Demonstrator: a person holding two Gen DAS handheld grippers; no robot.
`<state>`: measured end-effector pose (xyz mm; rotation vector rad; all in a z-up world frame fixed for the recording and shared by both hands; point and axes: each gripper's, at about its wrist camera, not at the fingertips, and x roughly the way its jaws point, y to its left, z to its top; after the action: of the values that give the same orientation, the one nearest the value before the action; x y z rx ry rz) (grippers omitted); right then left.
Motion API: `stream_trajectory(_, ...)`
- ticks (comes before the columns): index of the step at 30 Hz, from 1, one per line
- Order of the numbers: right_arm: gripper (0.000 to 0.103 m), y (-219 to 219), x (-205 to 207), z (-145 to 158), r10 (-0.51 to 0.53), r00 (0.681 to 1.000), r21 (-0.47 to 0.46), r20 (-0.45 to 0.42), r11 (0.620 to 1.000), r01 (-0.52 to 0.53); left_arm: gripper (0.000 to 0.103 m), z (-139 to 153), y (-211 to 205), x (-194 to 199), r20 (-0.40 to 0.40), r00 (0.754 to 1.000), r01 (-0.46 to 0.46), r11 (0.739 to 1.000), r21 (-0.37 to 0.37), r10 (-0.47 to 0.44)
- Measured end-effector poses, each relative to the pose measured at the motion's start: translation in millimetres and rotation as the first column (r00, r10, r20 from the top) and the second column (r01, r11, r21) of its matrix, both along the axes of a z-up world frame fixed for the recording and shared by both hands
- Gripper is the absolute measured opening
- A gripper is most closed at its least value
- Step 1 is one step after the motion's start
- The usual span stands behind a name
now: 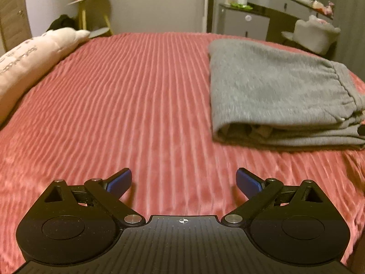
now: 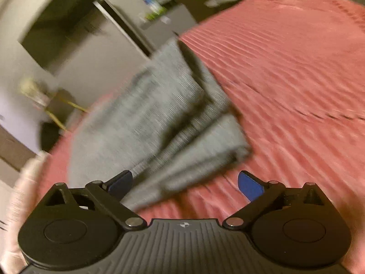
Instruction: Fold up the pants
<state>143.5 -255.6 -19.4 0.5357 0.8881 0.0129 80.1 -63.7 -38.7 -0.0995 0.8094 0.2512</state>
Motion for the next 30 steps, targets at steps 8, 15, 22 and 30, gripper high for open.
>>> stream_trajectory(8,0.099,16.6,-60.7,52.8,0.042,0.997,-0.084,0.057,0.996,-0.037,0.101,32.3,-18.4,-32.8,0.026,1.0,-0.013,1.0,-0.01,0.014)
stream_trajectory(15,0.099,16.5,-94.3,91.0,0.112,0.965,0.05,0.238,0.991,-0.128,0.101,56.9,-23.7,-18.4,0.055,0.998,-0.02,0.988,-0.154,0.029)
stream_trajectory(22,0.099,-11.1,-69.6,48.3,0.017,0.979,0.334,0.204,0.939,-0.086,0.101,42.4,-29.8,14.1,0.101,0.994,0.072,0.968,-0.24,-0.049)
stream_trajectory(30,0.099,-16.9,3.3,-19.4,-0.053,0.994,0.604,0.093,0.797,-0.014,0.101,10.5,-25.2,66.8,0.084,0.994,0.094,0.894,-0.438,-0.063)
